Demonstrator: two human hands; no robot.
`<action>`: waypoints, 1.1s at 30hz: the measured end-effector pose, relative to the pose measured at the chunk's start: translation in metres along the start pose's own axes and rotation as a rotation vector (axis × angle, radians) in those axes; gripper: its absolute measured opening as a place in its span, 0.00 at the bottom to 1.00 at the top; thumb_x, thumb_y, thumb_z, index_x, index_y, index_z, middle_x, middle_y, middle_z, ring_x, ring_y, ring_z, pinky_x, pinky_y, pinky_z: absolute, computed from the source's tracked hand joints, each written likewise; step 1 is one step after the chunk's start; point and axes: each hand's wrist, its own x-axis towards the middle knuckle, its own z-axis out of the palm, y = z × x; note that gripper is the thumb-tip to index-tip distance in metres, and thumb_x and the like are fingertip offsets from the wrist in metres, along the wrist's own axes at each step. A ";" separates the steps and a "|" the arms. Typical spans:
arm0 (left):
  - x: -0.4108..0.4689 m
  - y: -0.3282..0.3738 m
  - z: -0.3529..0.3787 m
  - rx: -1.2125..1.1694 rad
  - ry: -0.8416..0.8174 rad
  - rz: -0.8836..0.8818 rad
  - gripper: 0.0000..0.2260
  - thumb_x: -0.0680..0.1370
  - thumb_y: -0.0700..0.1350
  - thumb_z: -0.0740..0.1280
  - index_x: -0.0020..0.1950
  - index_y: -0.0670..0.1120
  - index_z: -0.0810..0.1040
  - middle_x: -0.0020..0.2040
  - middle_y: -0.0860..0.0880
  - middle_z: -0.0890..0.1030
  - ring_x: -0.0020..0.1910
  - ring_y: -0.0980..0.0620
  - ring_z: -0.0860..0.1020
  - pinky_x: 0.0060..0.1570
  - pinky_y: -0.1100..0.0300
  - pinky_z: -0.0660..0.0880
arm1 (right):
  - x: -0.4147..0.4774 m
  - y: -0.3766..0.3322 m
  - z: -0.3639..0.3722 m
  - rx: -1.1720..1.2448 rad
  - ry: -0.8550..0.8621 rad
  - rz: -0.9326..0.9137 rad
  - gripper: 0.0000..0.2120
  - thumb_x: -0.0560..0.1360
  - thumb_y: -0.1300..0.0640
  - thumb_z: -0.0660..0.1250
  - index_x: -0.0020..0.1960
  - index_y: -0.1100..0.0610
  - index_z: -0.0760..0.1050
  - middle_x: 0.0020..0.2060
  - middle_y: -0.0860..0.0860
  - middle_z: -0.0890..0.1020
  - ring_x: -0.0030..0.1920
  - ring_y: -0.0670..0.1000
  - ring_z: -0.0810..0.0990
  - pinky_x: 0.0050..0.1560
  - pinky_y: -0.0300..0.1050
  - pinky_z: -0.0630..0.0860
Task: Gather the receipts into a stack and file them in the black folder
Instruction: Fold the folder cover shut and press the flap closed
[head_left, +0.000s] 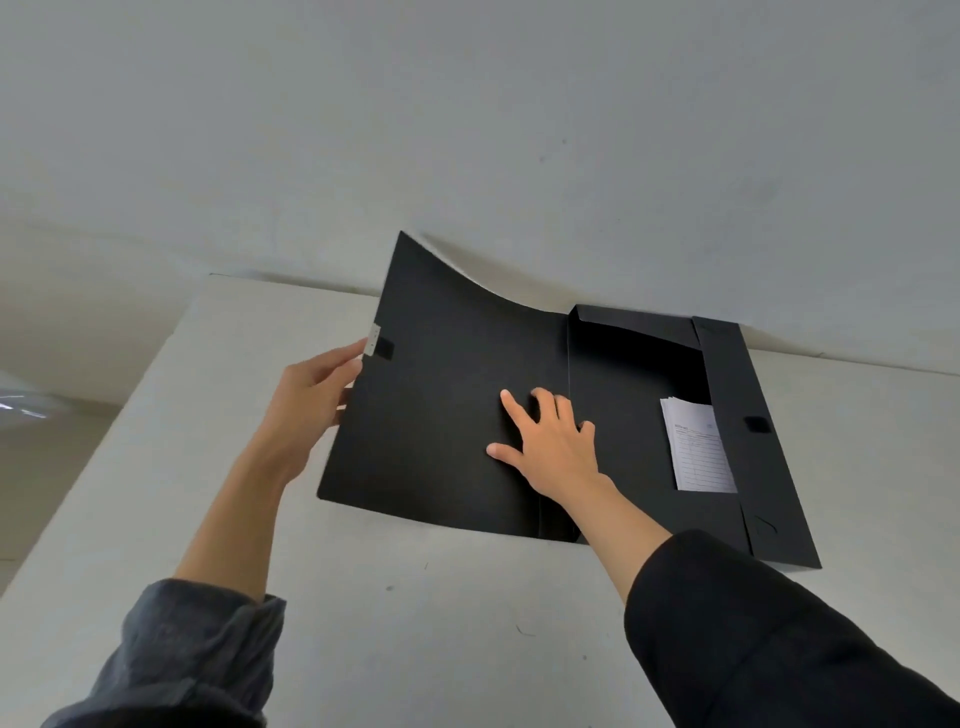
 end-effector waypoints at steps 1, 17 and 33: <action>-0.005 0.010 -0.002 -0.010 -0.073 0.011 0.14 0.80 0.45 0.59 0.64 0.53 0.76 0.54 0.53 0.83 0.52 0.50 0.81 0.50 0.55 0.77 | -0.001 -0.002 -0.003 0.054 0.011 0.003 0.33 0.75 0.38 0.58 0.74 0.43 0.49 0.72 0.55 0.58 0.72 0.59 0.56 0.67 0.64 0.62; -0.045 0.146 0.174 0.088 -0.473 0.160 0.26 0.72 0.55 0.69 0.69 0.61 0.66 0.61 0.51 0.76 0.58 0.50 0.77 0.43 0.57 0.81 | -0.095 0.090 -0.131 1.695 0.116 -0.054 0.19 0.77 0.42 0.57 0.65 0.46 0.71 0.60 0.52 0.80 0.54 0.53 0.82 0.53 0.51 0.80; -0.065 0.023 0.313 1.029 -0.339 0.312 0.25 0.75 0.62 0.59 0.71 0.65 0.58 0.78 0.53 0.50 0.76 0.41 0.41 0.68 0.29 0.45 | -0.144 0.244 -0.039 1.282 0.281 0.500 0.22 0.73 0.70 0.61 0.65 0.56 0.73 0.51 0.54 0.82 0.51 0.52 0.80 0.52 0.40 0.76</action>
